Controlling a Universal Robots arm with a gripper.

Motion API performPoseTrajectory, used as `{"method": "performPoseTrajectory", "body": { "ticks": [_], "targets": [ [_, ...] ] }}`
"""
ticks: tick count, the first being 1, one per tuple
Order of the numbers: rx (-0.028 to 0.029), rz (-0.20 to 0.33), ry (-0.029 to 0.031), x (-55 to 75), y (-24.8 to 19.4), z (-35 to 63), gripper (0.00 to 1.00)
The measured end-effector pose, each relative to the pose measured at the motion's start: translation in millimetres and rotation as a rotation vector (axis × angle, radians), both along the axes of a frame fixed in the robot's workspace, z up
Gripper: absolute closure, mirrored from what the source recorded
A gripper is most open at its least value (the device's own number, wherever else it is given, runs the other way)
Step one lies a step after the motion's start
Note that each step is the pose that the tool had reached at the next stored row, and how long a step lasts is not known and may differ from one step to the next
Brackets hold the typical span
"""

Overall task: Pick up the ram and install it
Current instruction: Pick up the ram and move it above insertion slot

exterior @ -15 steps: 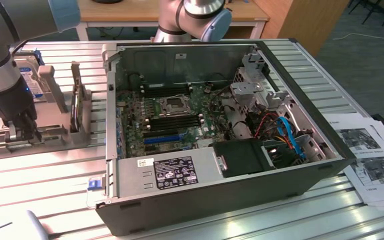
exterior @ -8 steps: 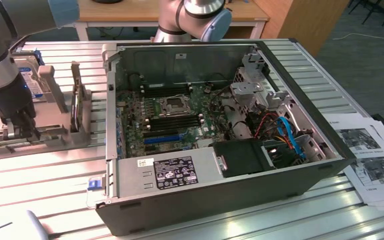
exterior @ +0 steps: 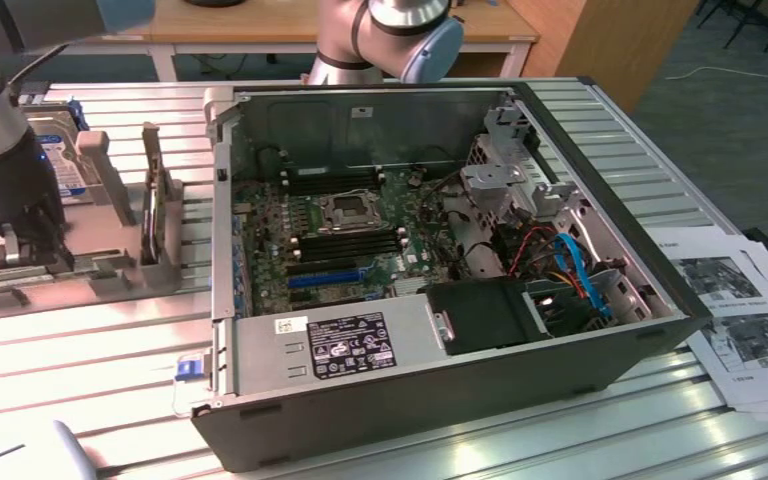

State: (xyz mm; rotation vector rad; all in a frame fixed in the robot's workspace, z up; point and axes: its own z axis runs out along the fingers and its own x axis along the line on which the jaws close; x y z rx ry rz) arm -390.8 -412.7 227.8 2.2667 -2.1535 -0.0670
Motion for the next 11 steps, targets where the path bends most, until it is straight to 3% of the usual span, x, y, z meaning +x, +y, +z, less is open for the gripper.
{"method": "performPoseTrajectory", "body": {
  "ticks": [11],
  "targets": [
    [-0.0002, 0.0, 0.0065, 1.3, 0.0, 29.4, 0.88]
  ]
}}
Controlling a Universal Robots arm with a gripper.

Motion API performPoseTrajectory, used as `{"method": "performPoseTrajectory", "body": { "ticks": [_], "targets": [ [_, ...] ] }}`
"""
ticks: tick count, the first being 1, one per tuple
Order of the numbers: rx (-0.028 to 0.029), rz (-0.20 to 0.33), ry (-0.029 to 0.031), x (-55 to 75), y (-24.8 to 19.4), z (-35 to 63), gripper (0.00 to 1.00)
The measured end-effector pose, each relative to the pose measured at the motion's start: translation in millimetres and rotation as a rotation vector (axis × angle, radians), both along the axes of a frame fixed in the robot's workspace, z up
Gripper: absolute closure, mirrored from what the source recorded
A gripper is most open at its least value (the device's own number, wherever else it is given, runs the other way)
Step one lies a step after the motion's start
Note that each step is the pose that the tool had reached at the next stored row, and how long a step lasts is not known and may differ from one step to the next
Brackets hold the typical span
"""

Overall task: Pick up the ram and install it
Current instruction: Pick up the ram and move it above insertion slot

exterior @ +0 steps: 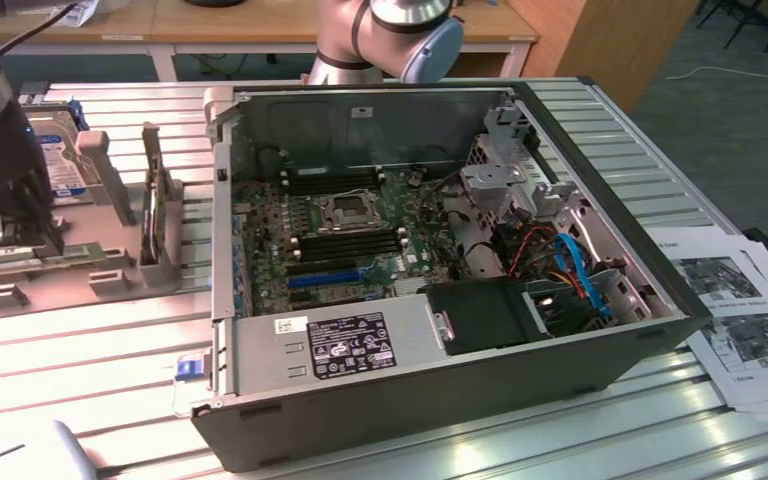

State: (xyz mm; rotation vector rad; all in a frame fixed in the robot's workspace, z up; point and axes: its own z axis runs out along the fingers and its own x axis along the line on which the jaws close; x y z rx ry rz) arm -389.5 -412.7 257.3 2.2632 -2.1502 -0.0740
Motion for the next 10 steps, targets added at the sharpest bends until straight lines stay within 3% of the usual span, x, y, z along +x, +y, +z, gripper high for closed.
{"method": "performPoseTrajectory", "body": {
  "ticks": [10],
  "targets": [
    [-0.0001, 0.0, 0.0091, 1.7, 0.0, 29.6, 0.88]
  ]
}}
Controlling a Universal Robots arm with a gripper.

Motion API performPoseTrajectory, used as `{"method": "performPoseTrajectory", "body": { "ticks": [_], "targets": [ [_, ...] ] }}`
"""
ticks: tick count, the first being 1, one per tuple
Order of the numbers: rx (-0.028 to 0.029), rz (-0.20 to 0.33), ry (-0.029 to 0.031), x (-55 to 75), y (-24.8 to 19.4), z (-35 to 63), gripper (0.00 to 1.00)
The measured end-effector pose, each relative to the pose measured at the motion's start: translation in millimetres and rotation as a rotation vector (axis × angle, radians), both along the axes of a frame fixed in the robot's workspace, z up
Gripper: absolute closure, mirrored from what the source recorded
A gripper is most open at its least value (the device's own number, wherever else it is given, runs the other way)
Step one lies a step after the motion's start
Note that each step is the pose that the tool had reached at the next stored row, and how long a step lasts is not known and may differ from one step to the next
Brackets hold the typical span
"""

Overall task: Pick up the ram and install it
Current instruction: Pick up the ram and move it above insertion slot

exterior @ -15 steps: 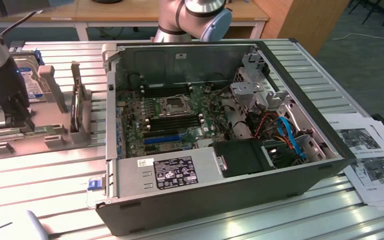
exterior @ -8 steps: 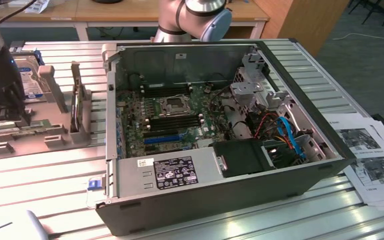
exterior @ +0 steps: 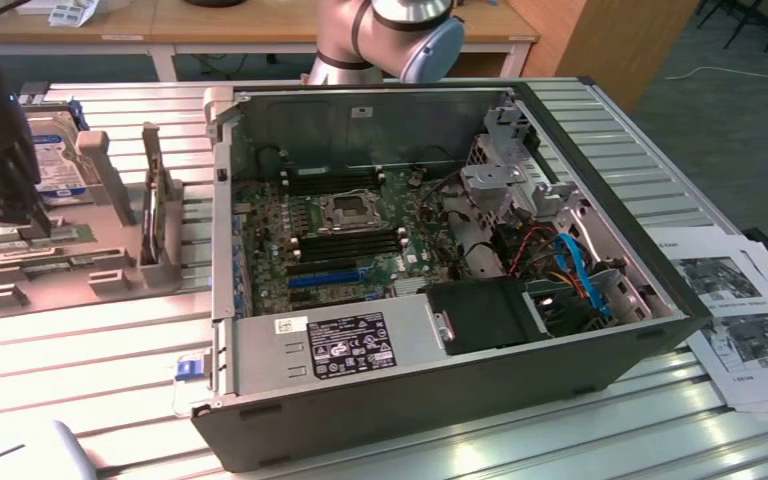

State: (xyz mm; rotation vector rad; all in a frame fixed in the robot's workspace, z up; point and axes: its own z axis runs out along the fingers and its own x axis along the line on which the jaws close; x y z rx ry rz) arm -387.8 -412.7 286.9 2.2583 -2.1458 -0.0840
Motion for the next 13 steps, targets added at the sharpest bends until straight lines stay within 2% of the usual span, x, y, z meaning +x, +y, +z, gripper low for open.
{"method": "performPoseTrajectory", "body": {
  "ticks": [13],
  "targets": [
    [-0.0007, 0.0, 0.0167, 3.1, 0.0, 39.3, 0.88]
  ]
}}
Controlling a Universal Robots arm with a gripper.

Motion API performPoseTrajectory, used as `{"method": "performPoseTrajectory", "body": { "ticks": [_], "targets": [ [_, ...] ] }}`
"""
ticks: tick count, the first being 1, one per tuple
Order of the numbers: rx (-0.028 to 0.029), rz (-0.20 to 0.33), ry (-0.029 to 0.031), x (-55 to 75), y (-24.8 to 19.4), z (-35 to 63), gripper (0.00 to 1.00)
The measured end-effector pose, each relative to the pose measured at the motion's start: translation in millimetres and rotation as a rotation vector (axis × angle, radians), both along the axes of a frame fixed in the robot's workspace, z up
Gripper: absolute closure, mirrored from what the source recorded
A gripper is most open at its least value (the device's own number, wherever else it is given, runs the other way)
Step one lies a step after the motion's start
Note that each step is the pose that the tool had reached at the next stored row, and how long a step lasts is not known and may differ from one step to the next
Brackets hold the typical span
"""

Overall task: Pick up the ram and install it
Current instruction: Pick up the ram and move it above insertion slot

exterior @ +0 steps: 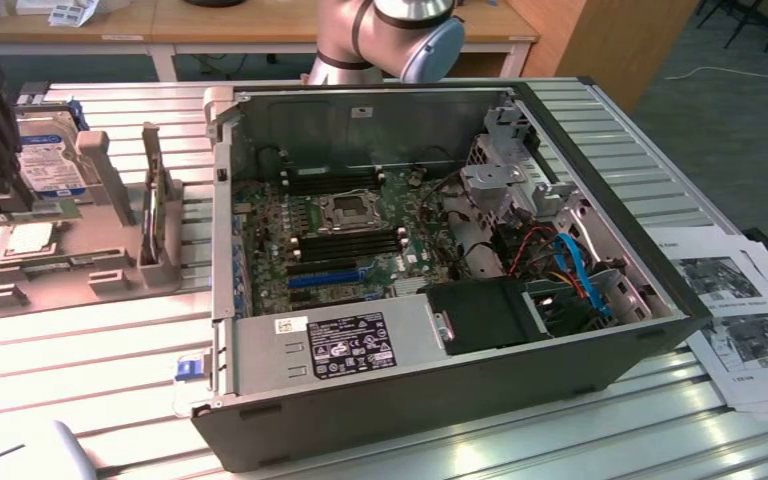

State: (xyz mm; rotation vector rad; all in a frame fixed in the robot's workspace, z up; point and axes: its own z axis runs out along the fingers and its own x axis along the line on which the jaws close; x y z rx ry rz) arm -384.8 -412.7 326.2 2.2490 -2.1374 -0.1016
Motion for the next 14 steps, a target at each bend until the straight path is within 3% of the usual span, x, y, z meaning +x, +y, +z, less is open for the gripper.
{"method": "performPoseTrajectory", "body": {
  "ticks": [14],
  "targets": [
    [-0.0039, 0.0, 0.0231, 2.8, 0.0, 41.6, 0.88]
  ]
}}
